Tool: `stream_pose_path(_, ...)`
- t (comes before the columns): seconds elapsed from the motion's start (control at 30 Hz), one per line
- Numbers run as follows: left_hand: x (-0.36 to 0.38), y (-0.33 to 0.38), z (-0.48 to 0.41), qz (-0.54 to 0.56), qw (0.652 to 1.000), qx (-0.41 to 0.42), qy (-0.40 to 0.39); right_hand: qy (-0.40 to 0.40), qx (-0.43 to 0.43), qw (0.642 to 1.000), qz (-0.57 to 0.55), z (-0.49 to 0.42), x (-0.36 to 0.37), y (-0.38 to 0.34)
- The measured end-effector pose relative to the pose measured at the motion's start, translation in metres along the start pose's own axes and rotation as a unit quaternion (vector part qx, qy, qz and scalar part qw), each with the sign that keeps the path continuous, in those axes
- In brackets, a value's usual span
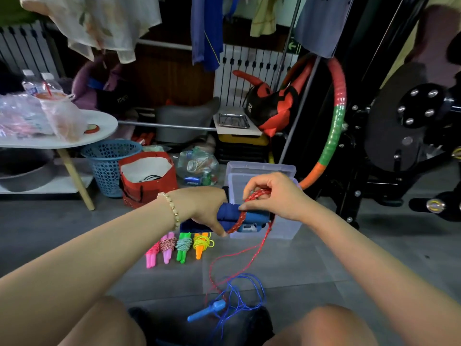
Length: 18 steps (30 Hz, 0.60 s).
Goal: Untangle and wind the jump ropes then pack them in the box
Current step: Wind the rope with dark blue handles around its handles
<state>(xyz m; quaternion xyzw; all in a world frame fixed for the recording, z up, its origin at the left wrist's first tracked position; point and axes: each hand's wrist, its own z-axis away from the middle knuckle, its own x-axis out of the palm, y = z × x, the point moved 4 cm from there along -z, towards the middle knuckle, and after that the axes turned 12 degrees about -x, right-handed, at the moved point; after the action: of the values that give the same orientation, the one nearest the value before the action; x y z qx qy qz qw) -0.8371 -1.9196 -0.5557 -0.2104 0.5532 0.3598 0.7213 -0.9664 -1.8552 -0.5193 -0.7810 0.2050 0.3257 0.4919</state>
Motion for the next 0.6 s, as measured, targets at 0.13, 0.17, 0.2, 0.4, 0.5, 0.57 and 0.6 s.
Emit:
stream_pose_path(0.13,-0.001,0.016,0.003,-0.023,0.997,0.066,0.027,-0.057,0.037,0.993,-0.095,0.006,0.003,0.005)
stream_pose_path(0.17,-0.001,0.018,0.005,-0.001,0.997,0.078,0.027,-0.056,0.056,0.989,-0.127,0.009,0.004,0.007)
stream_pose_path(0.2,-0.001,0.019,0.008,0.028,0.996,0.085,0.025,-0.054,0.075,0.984,-0.152,0.011,0.005,0.013)
stream_pose_path(0.4,0.016,0.011,0.01,0.239,0.966,0.095,-0.023,-0.075,0.196,0.907,-0.364,0.031,0.013,0.02)
stream_pose_path(0.5,0.024,0.012,0.014,0.341,0.934,0.088,-0.051,-0.014,0.213,0.868,-0.447,0.039,0.013,0.024)
stream_pose_path(0.57,0.029,0.013,0.015,0.42,0.902,0.074,-0.071,0.005,0.164,0.829,-0.534,0.04,0.02,0.026)
stream_pose_path(0.6,0.031,0.013,0.013,0.464,0.88,0.062,-0.078,0.014,0.147,0.811,-0.566,0.04,0.025,0.034)
